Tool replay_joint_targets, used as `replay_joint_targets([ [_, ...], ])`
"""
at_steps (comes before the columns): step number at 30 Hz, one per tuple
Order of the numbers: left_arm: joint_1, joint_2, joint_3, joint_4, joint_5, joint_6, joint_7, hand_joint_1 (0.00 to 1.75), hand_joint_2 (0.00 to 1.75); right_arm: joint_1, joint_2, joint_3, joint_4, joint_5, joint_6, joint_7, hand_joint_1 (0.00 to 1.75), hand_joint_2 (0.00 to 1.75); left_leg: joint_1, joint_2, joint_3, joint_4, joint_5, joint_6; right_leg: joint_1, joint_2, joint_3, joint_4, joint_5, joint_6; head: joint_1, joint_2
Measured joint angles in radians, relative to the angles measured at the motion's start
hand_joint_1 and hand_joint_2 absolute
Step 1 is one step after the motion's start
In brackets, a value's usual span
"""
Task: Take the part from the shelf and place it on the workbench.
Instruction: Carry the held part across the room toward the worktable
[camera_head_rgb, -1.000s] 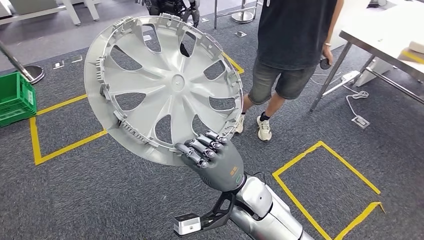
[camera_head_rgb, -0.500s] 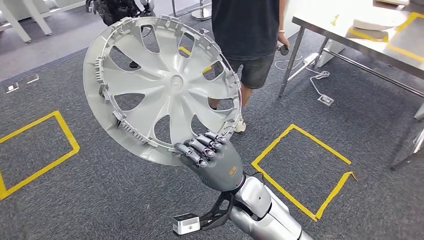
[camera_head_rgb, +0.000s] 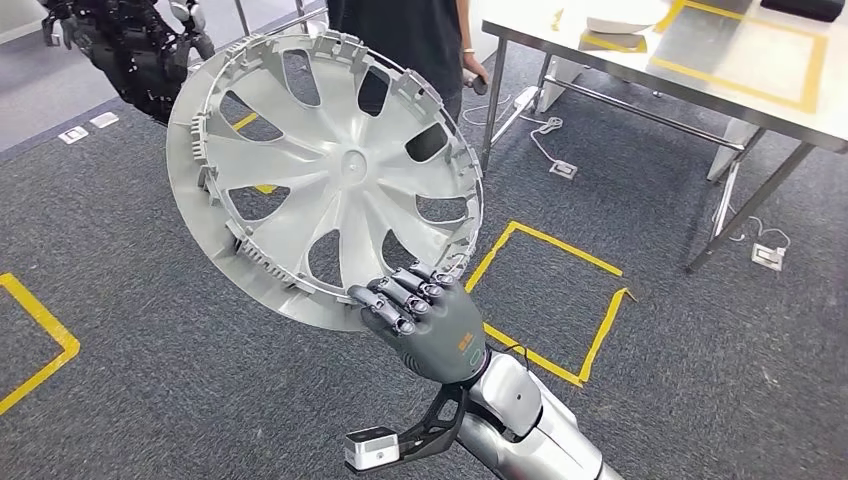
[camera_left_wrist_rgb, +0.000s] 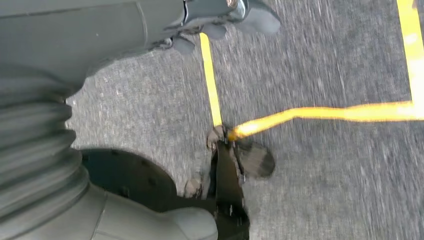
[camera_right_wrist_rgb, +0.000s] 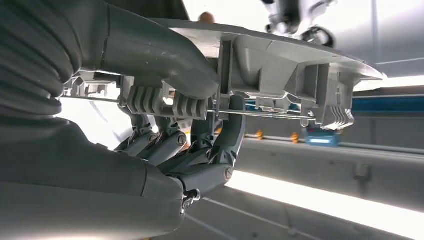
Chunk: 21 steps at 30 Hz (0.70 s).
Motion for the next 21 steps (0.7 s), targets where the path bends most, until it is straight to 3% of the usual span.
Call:
replay_joint_targets([
  [2, -0.004, 0.001, 0.008, 0.000, -0.002, -0.009, 0.000, 0.00, 1.75, -0.001, 0.001, 0.000, -0.001, 0.002, 0.004, 0.004, 1.75, 1.75, -0.005, 0.021, 0.000, 0.006, -0.005, -0.009, 0.006, -0.035, 0.062, -0.111, 0.028, -0.012, -0.001, 0.000],
  [3, -0.006, 0.001, 0.012, 0.000, -0.006, -0.010, 0.000, 0.00, 1.75, -0.001, 0.002, 0.000, -0.001, 0.003, 0.007, 0.004, 1.75, 1.75, -0.008, 0.030, 0.000, 0.007, -0.006, -0.014, 0.009, -0.041, 0.069, -0.130, 0.030, -0.019, -0.001, 0.000],
  [5, -0.009, 0.002, 0.018, 0.000, -0.013, -0.004, 0.003, 0.00, 1.75, 0.000, 0.003, 0.000, -0.002, 0.004, 0.011, 0.004, 1.75, 1.75, -0.009, 0.046, 0.003, 0.005, -0.007, -0.025, 0.011, -0.018, 0.065, -0.132, 0.036, -0.032, -0.002, 0.000],
  [6, -0.011, 0.002, 0.021, 0.000, -0.016, 0.004, 0.008, 0.00, 1.75, 0.001, 0.003, 0.000, -0.002, 0.004, 0.013, 0.003, 1.75, 1.75, -0.007, 0.038, 0.002, 0.009, -0.012, -0.032, 0.010, -0.008, 0.064, -0.135, 0.039, -0.038, -0.002, 0.000],
  [8, -0.012, 0.002, 0.024, 0.000, -0.019, 0.027, 0.025, 0.00, 1.75, -0.001, 0.005, 0.000, -0.002, 0.003, 0.017, 0.002, 1.75, 1.75, -0.002, -0.011, -0.020, 0.061, -0.048, -0.044, 0.004, 0.011, 0.064, -0.141, 0.046, -0.049, -0.005, 0.000],
  [10, -0.010, 0.002, 0.027, 0.001, -0.023, 0.046, 0.041, 0.00, 1.75, -0.004, 0.009, 0.000, -0.002, 0.002, 0.020, 0.000, 1.75, 1.75, 0.002, -0.059, -0.078, 0.186, -0.111, -0.051, 0.002, 0.034, 0.061, -0.142, 0.049, -0.054, -0.007, 0.000],
  [11, -0.008, 0.002, 0.029, 0.001, -0.026, 0.050, 0.046, 0.00, 1.75, -0.005, 0.011, 0.000, -0.001, 0.001, 0.020, -0.002, 1.75, 1.75, 0.003, -0.066, -0.106, 0.246, -0.133, -0.052, 0.001, 0.047, 0.059, -0.141, 0.050, -0.055, -0.007, 0.000],
  [12, -0.006, 0.002, 0.031, 0.001, -0.030, 0.053, 0.049, 0.00, 1.75, -0.005, 0.011, 0.000, -0.001, 0.001, 0.020, -0.004, 1.75, 1.75, 0.004, -0.069, -0.122, 0.278, -0.136, -0.053, 0.001, 0.061, 0.058, -0.140, 0.051, -0.054, -0.007, 0.000],
  [13, -0.006, 0.002, 0.032, 0.002, -0.033, 0.054, 0.052, 0.00, 1.75, -0.005, 0.011, 0.000, 0.000, 0.002, 0.020, -0.005, 1.75, 1.75, 0.005, -0.070, -0.121, 0.273, -0.120, -0.053, 0.000, 0.075, 0.057, -0.138, 0.052, -0.053, -0.007, 0.000],
  [14, -0.006, 0.002, 0.033, 0.002, -0.035, 0.054, 0.053, 0.00, 1.75, -0.005, 0.011, 0.000, 0.000, 0.003, 0.020, -0.007, 1.75, 1.75, 0.007, -0.074, -0.100, 0.228, -0.088, -0.052, -0.001, 0.090, 0.056, -0.135, 0.052, -0.051, -0.007, 0.000],
  [16, -0.007, 0.001, 0.033, 0.002, -0.038, 0.052, 0.048, 0.00, 1.75, -0.005, 0.011, 0.000, 0.000, 0.006, 0.020, -0.008, 1.75, 1.75, 0.015, -0.120, -0.037, 0.094, -0.029, -0.053, -0.004, 0.118, 0.052, -0.129, 0.054, -0.043, -0.008, 0.000],
  [18, -0.008, -0.002, 0.033, 0.002, -0.039, 0.049, 0.038, 0.00, 1.75, -0.007, 0.012, 0.000, 0.000, 0.009, 0.021, -0.009, 1.75, 1.75, 0.019, -0.163, -0.007, 0.022, -0.013, -0.048, -0.006, 0.143, 0.042, -0.128, 0.060, -0.028, -0.009, 0.000],
  [19, -0.008, -0.003, 0.033, 0.003, -0.039, 0.048, 0.033, 0.00, 1.75, -0.009, 0.013, 0.000, -0.001, 0.009, 0.022, -0.010, 1.75, 1.75, 0.017, -0.167, -0.005, 0.018, -0.015, -0.042, -0.007, 0.155, 0.037, -0.130, 0.065, -0.018, -0.009, 0.000],
  [21, -0.009, -0.006, 0.033, 0.002, -0.041, 0.048, 0.022, 0.00, 1.75, -0.010, 0.013, 0.000, -0.001, 0.008, 0.028, -0.012, 1.75, 1.75, 0.015, -0.139, -0.004, 0.014, -0.005, -0.024, -0.011, 0.170, 0.029, -0.135, 0.073, -0.002, -0.007, 0.000],
])
